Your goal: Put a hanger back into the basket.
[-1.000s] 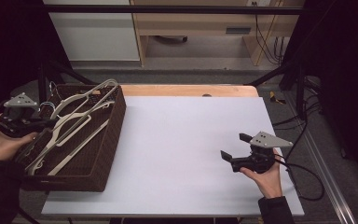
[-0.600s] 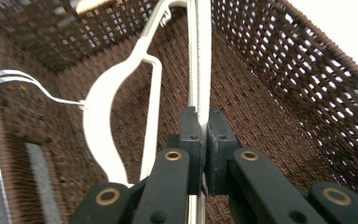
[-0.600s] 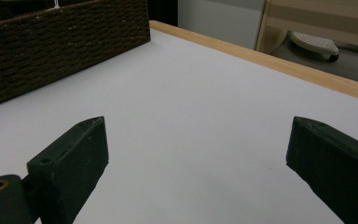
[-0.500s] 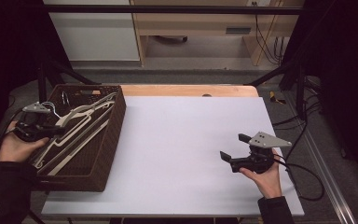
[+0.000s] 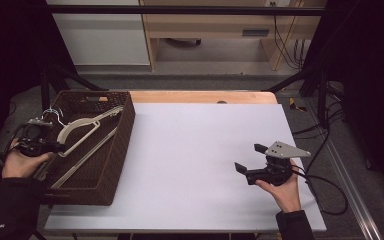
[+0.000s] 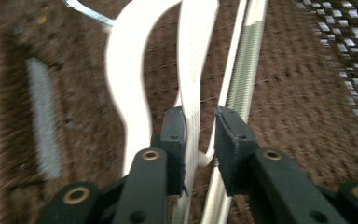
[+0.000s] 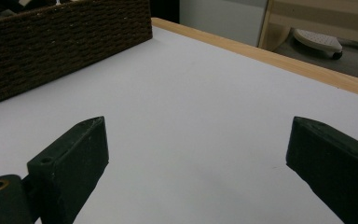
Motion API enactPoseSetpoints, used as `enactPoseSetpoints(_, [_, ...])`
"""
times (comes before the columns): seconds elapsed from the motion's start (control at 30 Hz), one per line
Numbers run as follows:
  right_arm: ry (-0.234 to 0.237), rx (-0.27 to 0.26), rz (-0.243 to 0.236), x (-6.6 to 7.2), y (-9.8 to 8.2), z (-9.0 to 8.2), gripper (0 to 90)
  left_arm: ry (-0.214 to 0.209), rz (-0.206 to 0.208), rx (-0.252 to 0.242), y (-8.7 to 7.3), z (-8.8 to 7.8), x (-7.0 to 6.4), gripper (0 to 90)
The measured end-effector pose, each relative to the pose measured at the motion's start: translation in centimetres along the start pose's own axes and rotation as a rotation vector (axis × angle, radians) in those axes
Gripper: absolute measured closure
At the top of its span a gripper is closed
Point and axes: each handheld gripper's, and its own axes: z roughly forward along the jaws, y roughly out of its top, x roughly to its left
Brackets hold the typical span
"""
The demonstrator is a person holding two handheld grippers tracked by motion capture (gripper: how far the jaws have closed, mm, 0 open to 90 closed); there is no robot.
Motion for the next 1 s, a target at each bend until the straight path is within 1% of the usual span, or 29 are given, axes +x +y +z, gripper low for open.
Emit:
enactPoseSetpoints(0.03, [0.000,-0.001,-0.003,0.0,0.0,0.0,6.0,0.006,-0.009,-0.013,-0.2,-0.2,0.1,70.1])
enactPoseSetpoints(0.07, [-0.001,-0.001,-0.003,0.0,0.0,0.0,5.9,0.006,-0.020,-0.036,-0.3,-0.5,0.2,68.1])
enactPoseSetpoints(0.1, [-0.002,-0.001,-0.003,0.0,0.0,0.0,6.0,0.001,-0.027,-0.057,-0.5,-0.9,0.3,66.8])
enactPoseSetpoints(0.2, [0.000,-0.003,-0.002,0.0,0.0,0.0,6.0,0.007,-0.021,-0.112,-1.0,-2.1,0.1,62.2])
enactPoseSetpoints(0.23, [0.000,-0.003,0.002,0.0,0.0,0.0,6.0,0.003,-0.018,-0.133,-1.2,-2.5,-0.1,59.2])
enactPoseSetpoints(0.27, [-0.001,-0.003,0.002,0.0,0.0,0.0,6.0,0.001,-0.019,-0.164,-1.4,-2.9,-0.2,56.5])
enactPoseSetpoints(0.3, [-0.002,-0.003,0.002,0.0,0.0,-0.1,6.0,0.001,-0.024,-0.184,-1.5,-3.4,-0.4,54.3])
enactPoseSetpoints(0.33, [-0.005,-0.005,0.004,0.0,0.0,0.0,6.0,-0.012,-0.034,-0.222,-1.7,-3.7,-0.7,52.5])
enactPoseSetpoints(0.4, [-0.006,-0.010,0.003,-0.1,0.0,-0.1,5.9,-0.030,-0.043,-0.279,-2.1,-4.4,-1.3,46.8])
enactPoseSetpoints(0.47, [-0.006,-0.016,0.007,-0.1,0.0,-0.1,5.9,-0.044,-0.032,-0.337,-2.5,-5.0,-2.1,40.0])
enactPoseSetpoints(0.53, [-0.005,-0.021,0.010,-0.1,0.0,-0.2,5.8,-0.066,-0.017,-0.380,-2.8,-5.5,-3.0,35.0])
enactPoseSetpoints(0.57, [-0.005,-0.023,0.011,-0.1,0.0,-0.2,5.7,-0.085,-0.002,-0.407,-3.0,-5.8,-3.7,32.8])
enactPoseSetpoints(0.6, [-0.005,-0.025,0.014,-0.1,0.0,-0.2,5.6,-0.095,0.000,-0.426,-3.1,-6.0,-4.1,30.4])
enactPoseSetpoints(0.63, [-0.005,-0.028,0.012,-0.1,0.0,-0.2,5.6,-0.124,0.006,-0.457,-3.3,-6.2,-4.8,28.2])
enactPoseSetpoints(0.67, [-0.005,-0.027,0.015,-0.1,0.0,-0.2,5.5,-0.139,0.005,-0.480,-3.4,-6.3,-5.2,26.3])
enactPoseSetpoints(0.73, [-0.002,-0.032,0.011,-0.2,0.0,-0.2,5.5,-0.175,0.011,-0.522,-3.6,-6.5,-6.3,21.7])
enactPoseSetpoints(0.77, [-0.004,-0.034,0.016,-0.1,-0.1,-0.3,5.5,-0.188,0.016,-0.542,-3.7,-6.6,-7.0,19.7])
enactPoseSetpoints(0.8, [-0.001,-0.037,0.012,-0.2,-0.1,-0.3,5.5,-0.200,0.029,-0.558,-3.8,-6.6,-7.6,17.6])
enactPoseSetpoints(0.83, [-0.003,-0.041,0.009,-0.2,-0.1,-0.4,5.5,-0.224,0.039,-0.571,-4.0,-6.5,-8.5,15.5])
enactPoseSetpoints(0.93, [-0.002,-0.055,0.016,-0.2,0.0,-0.6,5.5,-0.242,0.080,-0.599,-4.2,-6.3,-10.2,9.9])
enactPoseSetpoints(1.0, [-0.001,-0.061,0.019,-0.2,-0.1,-0.7,5.5,-0.265,0.089,-0.607,-4.4,-5.9,-11.1,8.8])
